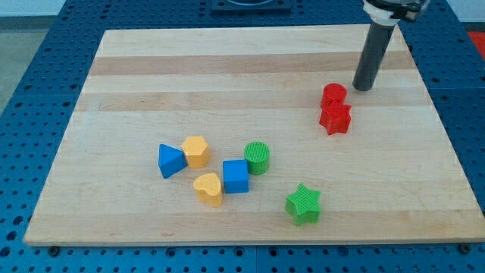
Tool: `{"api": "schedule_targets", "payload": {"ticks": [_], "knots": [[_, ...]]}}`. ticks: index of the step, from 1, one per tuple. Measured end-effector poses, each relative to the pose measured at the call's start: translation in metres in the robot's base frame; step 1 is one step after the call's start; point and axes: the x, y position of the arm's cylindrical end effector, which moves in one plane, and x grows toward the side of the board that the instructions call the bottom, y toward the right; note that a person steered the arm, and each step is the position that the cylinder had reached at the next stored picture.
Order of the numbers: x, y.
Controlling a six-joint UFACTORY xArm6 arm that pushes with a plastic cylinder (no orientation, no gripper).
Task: Push the red circle towards the bottom left
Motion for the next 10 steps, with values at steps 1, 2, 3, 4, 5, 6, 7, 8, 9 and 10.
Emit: {"api": "schedule_targets", "payload": {"ticks": [1, 2, 3, 4, 5, 6, 7, 8, 9, 10], "knots": [[0.025, -0.006], [0.032, -0.003], [0.032, -0.031], [0.032, -0.06], [0.032, -0.076], [0.026, -0.086], [0.023, -0.097], [0.005, -0.098], [-0.004, -0.105], [0.0, -0.135]]}}
